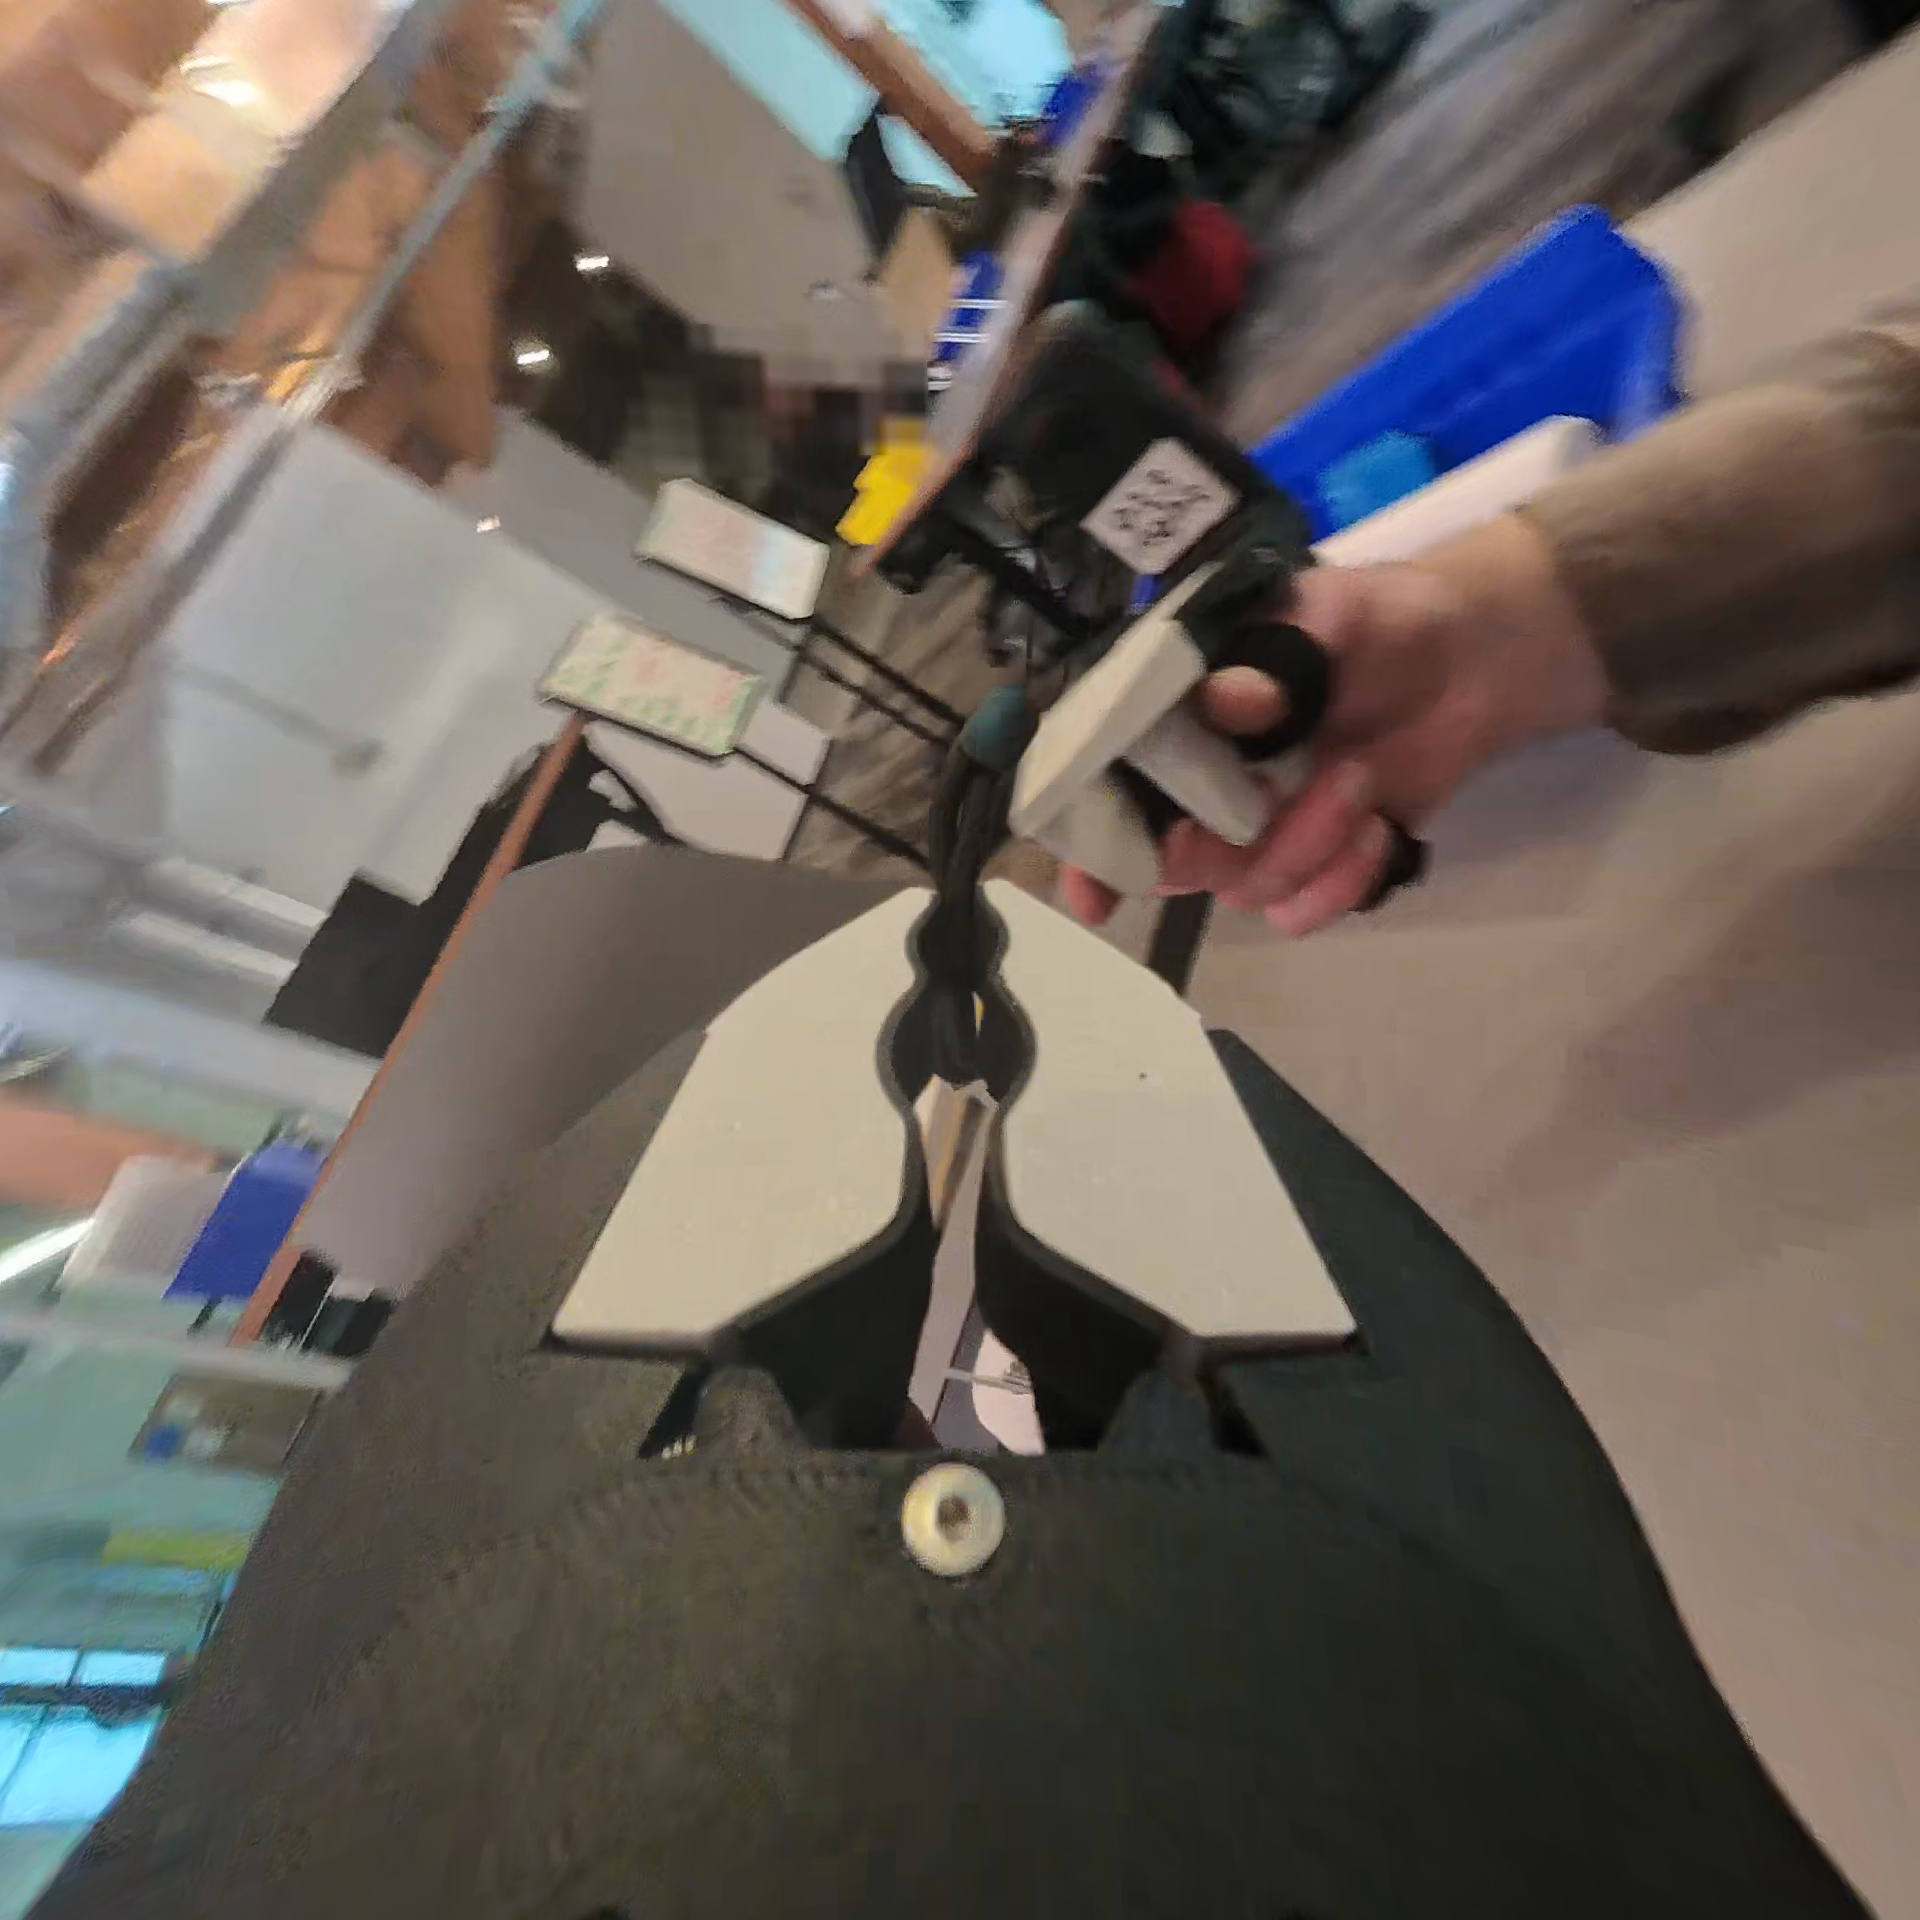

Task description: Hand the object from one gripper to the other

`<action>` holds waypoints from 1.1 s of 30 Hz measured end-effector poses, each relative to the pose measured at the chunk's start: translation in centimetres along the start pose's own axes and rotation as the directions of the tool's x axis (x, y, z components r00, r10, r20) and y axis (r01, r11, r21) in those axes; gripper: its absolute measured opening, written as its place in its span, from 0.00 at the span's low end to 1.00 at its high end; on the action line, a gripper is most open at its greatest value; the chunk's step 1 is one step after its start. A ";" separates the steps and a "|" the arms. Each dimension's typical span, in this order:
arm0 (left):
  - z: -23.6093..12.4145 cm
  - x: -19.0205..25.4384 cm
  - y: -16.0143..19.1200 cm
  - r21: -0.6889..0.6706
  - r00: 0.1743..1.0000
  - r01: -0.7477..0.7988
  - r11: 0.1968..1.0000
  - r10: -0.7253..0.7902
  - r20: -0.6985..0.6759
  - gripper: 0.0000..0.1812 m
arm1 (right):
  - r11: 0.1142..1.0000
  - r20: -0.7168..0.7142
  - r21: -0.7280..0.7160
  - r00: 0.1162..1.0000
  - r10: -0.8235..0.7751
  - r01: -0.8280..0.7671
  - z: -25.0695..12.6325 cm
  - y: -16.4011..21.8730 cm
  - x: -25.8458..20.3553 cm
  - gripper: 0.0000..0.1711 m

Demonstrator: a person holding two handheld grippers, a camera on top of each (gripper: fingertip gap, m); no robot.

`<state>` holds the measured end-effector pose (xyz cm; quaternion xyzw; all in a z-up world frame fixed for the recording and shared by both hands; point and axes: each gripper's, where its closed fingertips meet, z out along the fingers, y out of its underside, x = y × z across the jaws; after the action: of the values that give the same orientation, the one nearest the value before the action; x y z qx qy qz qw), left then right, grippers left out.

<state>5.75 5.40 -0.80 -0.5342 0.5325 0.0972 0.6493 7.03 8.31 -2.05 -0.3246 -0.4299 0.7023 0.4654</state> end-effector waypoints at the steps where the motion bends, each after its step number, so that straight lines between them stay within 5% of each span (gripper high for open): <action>1: 0.1 -0.9 0.5 -0.005 0.997 0.022 1.000 -0.022 0.074 0.01 | 1.000 -0.021 0.000 1.000 -0.009 0.009 0.0 0.1 0.3 0.15; 7: 0.6 -3.0 3.1 -0.081 0.926 -0.014 0.997 0.044 0.376 0.01 | 0.999 -0.115 0.026 0.992 -0.043 0.047 1.5 0.5 1.0 0.22; 15: 2.0 -1.4 4.0 -0.164 0.865 -0.117 0.979 0.182 0.468 0.02 | 0.998 -0.191 0.070 0.981 0.018 -0.004 3.6 0.8 1.1 0.19; 20: 2.5 -0.8 4.5 -0.155 0.883 -0.074 0.985 0.137 0.448 0.01 | 0.991 -0.167 0.131 0.985 0.049 -0.027 3.4 0.1 0.9 0.03; 27: 2.7 -0.4 4.8 -0.138 0.900 -0.035 0.990 0.091 0.427 0.01 | 0.995 -0.138 0.099 0.990 -0.003 0.017 3.6 0.2 0.1 0.02; 30: 3.0 1.3 4.0 -0.051 0.962 0.005 0.999 0.009 0.273 0.05 | 0.997 -0.088 0.051 0.995 -0.048 0.053 3.6 0.5 -0.7 0.02; 33: 2.5 2.7 4.0 -0.035 0.987 0.150 0.988 -0.148 0.055 0.21 | 0.994 0.008 -0.027 0.995 -0.102 0.102 3.5 1.0 -2.2 0.02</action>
<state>5.54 7.87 -5.64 -0.5822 0.4719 0.0728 0.6580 4.47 5.02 -1.38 -0.3064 -0.4571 0.6727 0.4947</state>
